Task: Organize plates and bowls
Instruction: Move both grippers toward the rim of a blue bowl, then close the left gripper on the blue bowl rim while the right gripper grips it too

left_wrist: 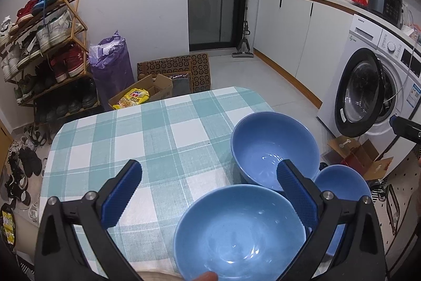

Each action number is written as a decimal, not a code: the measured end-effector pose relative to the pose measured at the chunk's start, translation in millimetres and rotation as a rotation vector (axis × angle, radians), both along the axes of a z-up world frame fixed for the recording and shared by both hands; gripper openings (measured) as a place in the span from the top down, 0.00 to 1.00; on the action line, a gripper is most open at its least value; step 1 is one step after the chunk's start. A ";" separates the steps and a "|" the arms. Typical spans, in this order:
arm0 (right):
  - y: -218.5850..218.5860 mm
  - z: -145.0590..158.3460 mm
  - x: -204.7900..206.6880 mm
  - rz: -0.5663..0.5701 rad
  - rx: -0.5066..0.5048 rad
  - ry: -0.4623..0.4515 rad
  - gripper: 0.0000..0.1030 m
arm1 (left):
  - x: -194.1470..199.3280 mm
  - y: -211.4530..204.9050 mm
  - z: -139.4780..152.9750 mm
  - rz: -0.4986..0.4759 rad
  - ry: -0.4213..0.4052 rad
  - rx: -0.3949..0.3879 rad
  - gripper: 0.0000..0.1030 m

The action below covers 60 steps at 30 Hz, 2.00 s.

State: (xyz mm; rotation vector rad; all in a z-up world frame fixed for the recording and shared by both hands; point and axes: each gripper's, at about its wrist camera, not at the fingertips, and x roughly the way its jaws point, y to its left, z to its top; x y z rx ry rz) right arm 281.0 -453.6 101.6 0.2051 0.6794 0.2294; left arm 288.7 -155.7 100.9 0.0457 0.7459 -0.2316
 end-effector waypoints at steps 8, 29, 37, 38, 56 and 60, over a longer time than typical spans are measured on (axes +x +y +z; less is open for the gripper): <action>4.8 -13.3 24.2 0.003 0.004 0.033 0.01 | 19.7 -6.1 -14.3 -0.003 0.034 0.012 0.00; 20.1 -84.2 100.6 0.007 0.009 0.208 0.20 | 61.9 -27.8 -49.9 -0.056 0.110 0.025 0.02; 23.8 -109.3 117.9 0.013 0.007 0.269 0.30 | 73.8 -39.6 -65.3 -0.084 0.140 0.040 0.04; 23.8 -110.3 118.1 0.015 0.008 0.270 0.30 | 75.3 -41.6 -67.5 -0.087 0.146 0.042 0.05; 32.3 -130.7 123.6 0.036 -0.016 0.320 0.57 | 85.3 -61.3 -88.2 -0.151 0.223 0.069 0.52; 32.1 -130.8 124.1 0.035 -0.023 0.320 0.60 | 87.3 -62.2 -91.5 -0.155 0.233 0.063 0.61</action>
